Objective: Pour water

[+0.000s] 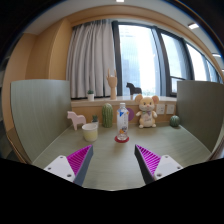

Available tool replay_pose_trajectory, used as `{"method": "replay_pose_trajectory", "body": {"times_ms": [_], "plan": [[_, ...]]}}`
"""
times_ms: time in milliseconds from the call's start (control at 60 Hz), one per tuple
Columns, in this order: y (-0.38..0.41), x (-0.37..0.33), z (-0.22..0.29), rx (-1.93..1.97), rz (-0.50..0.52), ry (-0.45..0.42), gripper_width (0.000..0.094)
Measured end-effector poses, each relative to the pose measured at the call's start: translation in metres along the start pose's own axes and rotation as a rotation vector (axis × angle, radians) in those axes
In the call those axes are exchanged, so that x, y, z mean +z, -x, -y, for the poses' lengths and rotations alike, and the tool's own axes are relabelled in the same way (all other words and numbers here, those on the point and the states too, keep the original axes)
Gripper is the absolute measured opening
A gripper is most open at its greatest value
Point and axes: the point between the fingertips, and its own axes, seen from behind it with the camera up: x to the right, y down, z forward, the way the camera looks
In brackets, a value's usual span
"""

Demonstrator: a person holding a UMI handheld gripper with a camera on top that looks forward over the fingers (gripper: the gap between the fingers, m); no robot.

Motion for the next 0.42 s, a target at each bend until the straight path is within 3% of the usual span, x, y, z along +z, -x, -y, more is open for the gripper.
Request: {"method": "replay_pose_trajectory", "body": {"times_ms": [417], "plan": [[-0.005,-0.038,0.031,0.045,-0.026,-0.058,0.0854]]}}
